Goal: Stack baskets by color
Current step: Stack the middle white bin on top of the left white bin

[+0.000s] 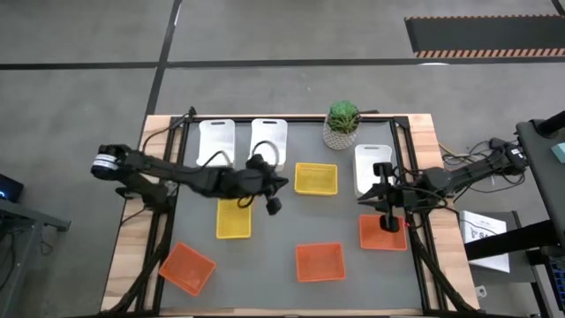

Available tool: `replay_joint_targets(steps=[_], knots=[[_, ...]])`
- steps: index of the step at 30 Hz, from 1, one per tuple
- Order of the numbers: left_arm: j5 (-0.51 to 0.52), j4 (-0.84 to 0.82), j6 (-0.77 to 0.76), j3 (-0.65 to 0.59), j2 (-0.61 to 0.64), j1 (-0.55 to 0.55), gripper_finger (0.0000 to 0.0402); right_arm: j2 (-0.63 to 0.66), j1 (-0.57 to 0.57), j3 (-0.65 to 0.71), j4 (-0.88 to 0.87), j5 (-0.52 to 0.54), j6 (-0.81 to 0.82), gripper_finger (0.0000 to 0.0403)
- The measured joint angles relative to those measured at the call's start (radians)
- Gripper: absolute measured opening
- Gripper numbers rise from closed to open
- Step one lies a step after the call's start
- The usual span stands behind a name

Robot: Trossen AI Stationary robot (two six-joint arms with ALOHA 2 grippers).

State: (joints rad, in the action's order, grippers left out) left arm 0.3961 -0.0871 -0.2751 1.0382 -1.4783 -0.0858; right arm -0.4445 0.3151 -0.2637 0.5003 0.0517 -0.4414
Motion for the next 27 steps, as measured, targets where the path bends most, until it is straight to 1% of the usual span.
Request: replay_joint_targets(steps=[3, 5, 8, 10, 14, 17, 21, 27], knots=[[-0.050, -0.176, 0.020, 0.094, -0.048, 0.048, 0.0000, 0.026, 0.000, 0.022, -0.004, 0.000, 0.012, 0.0027], [-0.107, -0.271, 0.045, 0.151, -0.081, 0.079, 0.0000, 0.040, 0.000, 0.030, -0.009, 0.000, 0.012, 0.0027], [-0.189, -0.370, 0.093, 0.222, -0.129, 0.116, 0.0000, 0.058, 0.000, 0.033, -0.026, 0.000, 0.015, 0.0027], [-0.225, -0.410, 0.150, 0.260, -0.159, 0.130, 0.0000, 0.073, 0.000, 0.031, -0.059, 0.000, 0.024, 0.0027], [-0.235, -0.482, 0.264, 0.310, -0.203, 0.143, 0.0000, 0.113, 0.000, 0.027, -0.117, 0.000, 0.034, 0.0027], [-0.236, -0.500, 0.301, 0.322, -0.216, 0.152, 0.0000, 0.151, 0.000, 0.027, -0.173, 0.000, 0.038, 0.0027], [-0.235, -0.492, 0.305, 0.322, -0.216, 0.156, 0.0000, 0.209, 0.000, 0.027, -0.241, 0.001, 0.050, 0.0027], [-0.252, -0.418, 0.305, 0.324, -0.214, 0.145, 0.0000, 0.289, 0.000, 0.027, -0.308, 0.004, 0.052, 0.0027]])
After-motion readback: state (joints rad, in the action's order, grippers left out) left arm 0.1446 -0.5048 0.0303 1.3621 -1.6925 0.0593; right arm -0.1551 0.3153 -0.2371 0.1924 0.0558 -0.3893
